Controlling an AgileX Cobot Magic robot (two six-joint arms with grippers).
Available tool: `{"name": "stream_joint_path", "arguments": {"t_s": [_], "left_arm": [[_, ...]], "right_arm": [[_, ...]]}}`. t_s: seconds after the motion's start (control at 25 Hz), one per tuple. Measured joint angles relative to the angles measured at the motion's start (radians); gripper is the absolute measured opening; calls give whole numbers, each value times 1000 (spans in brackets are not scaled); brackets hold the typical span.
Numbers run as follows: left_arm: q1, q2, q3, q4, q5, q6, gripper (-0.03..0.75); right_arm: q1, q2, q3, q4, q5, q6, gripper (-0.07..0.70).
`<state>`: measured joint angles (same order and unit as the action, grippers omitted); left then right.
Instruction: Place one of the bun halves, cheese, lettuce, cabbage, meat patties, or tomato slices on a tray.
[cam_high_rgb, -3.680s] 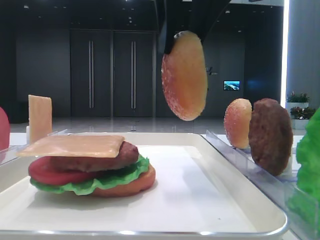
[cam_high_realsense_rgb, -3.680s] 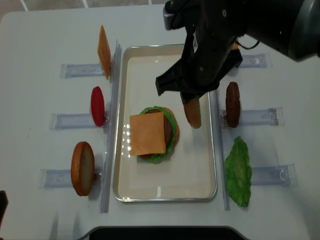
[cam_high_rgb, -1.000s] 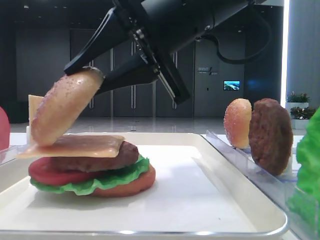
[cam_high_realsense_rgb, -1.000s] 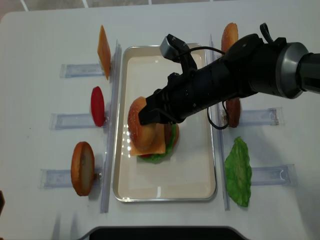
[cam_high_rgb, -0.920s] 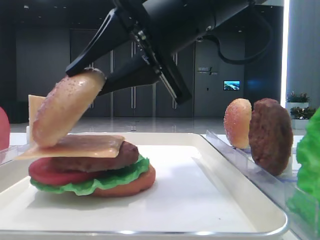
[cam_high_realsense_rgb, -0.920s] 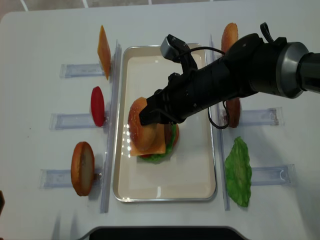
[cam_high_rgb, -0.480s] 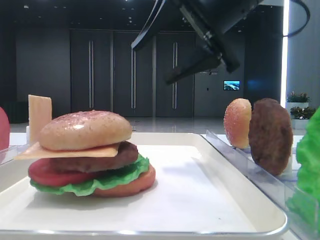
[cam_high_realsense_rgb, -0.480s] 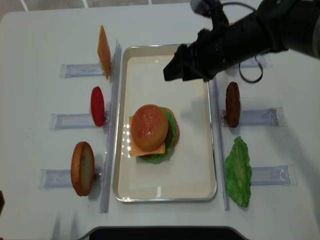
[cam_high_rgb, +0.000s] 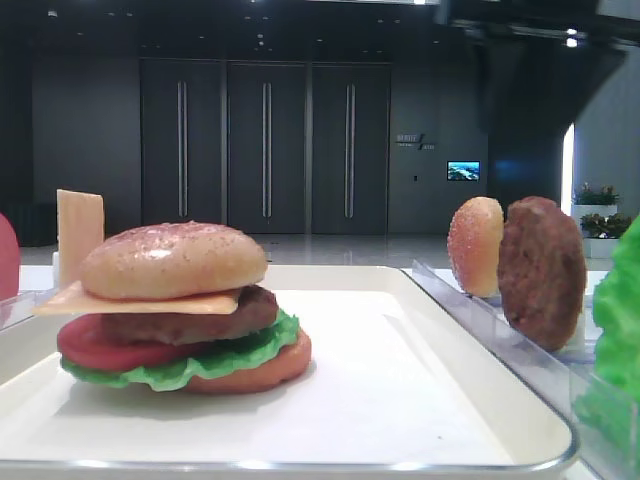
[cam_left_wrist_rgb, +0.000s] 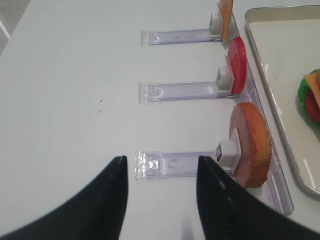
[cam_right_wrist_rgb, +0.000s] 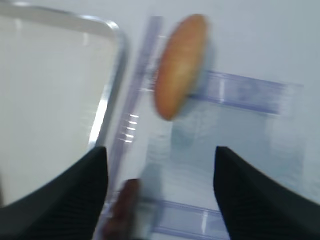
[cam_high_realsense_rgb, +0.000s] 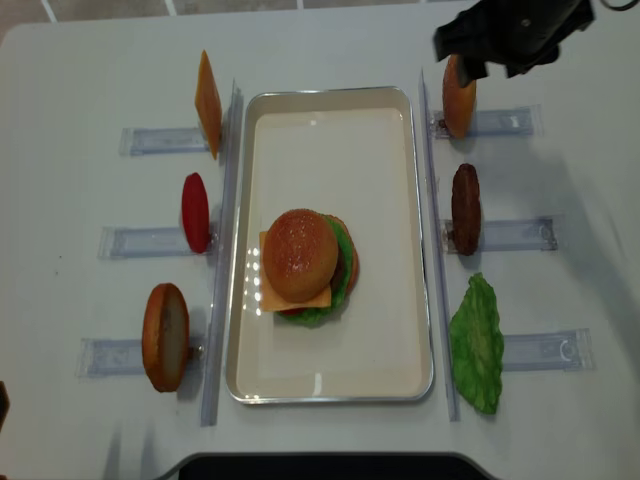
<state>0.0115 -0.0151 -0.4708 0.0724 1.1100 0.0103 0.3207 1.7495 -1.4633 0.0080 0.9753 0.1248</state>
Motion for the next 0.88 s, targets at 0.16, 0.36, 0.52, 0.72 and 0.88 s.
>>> {"name": "stream_joint_path", "arguments": {"t_s": [0.16,0.36,0.52,0.72,0.88], "left_arm": [[0,0,0,0,0,0,345],[0,0,0,0,0,0,345],[0,0,0,0,0,0,345],[0,0,0,0,0,0,344],[0,0,0,0,0,0,344]], "right_arm": [[-207,1,0,-97,80,0,426],[-330,-18,12,-148,177,0,424],[-331,-179,220,-152,165,0,424],[-331,-507,623,-159,113,17,424],[-331,-762,842,-157,113,17,423]]}}
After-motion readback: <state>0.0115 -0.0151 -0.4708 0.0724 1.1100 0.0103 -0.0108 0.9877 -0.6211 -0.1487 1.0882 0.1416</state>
